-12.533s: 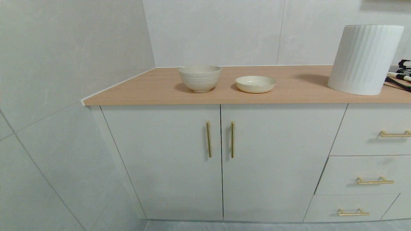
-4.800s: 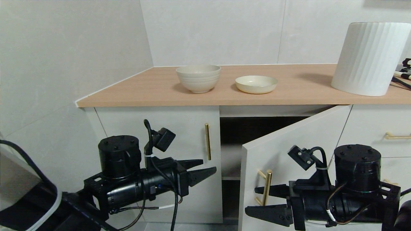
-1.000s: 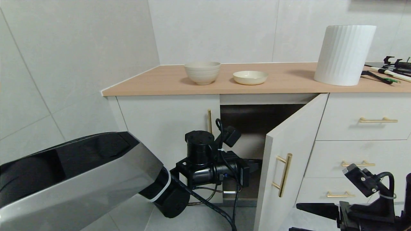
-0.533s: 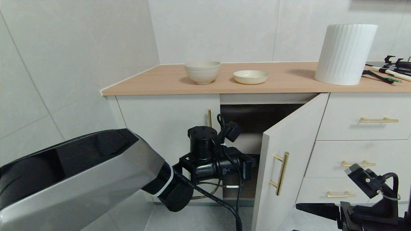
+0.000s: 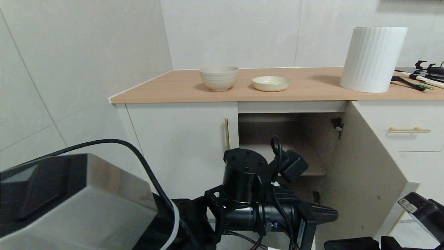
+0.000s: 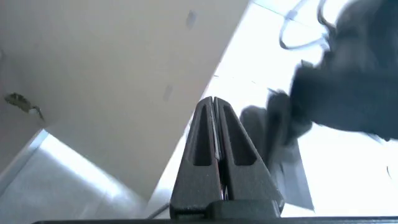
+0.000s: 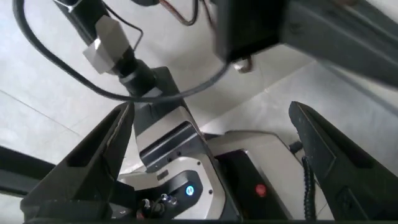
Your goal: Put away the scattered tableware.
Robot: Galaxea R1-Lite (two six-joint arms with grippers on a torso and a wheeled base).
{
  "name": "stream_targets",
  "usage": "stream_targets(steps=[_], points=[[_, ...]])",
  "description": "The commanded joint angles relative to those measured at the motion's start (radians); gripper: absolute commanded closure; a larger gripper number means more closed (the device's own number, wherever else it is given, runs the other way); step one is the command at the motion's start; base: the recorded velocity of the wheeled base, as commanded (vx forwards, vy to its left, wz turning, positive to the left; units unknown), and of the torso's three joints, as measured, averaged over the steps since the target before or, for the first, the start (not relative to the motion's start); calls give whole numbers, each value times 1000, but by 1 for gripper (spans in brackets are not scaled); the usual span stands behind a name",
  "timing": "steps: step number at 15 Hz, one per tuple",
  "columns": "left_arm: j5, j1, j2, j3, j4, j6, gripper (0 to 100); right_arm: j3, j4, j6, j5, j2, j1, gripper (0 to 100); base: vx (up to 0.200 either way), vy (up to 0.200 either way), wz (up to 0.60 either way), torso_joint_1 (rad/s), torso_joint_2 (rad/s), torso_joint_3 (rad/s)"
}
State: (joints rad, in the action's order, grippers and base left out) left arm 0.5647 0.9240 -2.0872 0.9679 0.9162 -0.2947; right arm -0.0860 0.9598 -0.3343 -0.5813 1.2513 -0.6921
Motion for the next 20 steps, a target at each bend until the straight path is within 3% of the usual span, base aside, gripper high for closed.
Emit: stream_targets(steps=[1,3,5,7,10,12,16,18,19,20], points=[[-9,-60,90,-81,10,9,100,-3,-1,1,1,-26,-6,0,0,0,0,0,0,0],[-16,-152,182,-189,59,11,100,-47,-16,3,18,11,-6,0,0,0,0,0,0,0],[-16,-234,294,-273,56,15,100,-132,-46,8,103,92,-6,0,0,0,0,0,0,0],[-16,-364,464,-360,-7,15,100,-298,-81,34,261,238,2,0,0,0,0,0,0,0],[-43,-541,684,-362,-300,15,100,-580,-191,80,471,430,75,0,0,0,0,0,0,0],[-98,-617,762,-336,-395,15,100,-759,-358,173,620,479,123,0,0,0,0,0,0,0],[-108,-752,845,-288,-497,15,100,-1029,-648,166,652,455,132,0,0,0,0,0,0,0],[-109,-754,859,-268,-559,17,100,-1002,-678,112,658,424,132,0,0,0,0,0,0,0],[-109,-754,860,-264,-566,15,0,-989,-681,109,661,402,132,0,0,0,0,0,0,0],[-109,-754,860,-262,-562,12,0,-974,-682,109,661,387,134,0,0,0,0,0,0,0]])
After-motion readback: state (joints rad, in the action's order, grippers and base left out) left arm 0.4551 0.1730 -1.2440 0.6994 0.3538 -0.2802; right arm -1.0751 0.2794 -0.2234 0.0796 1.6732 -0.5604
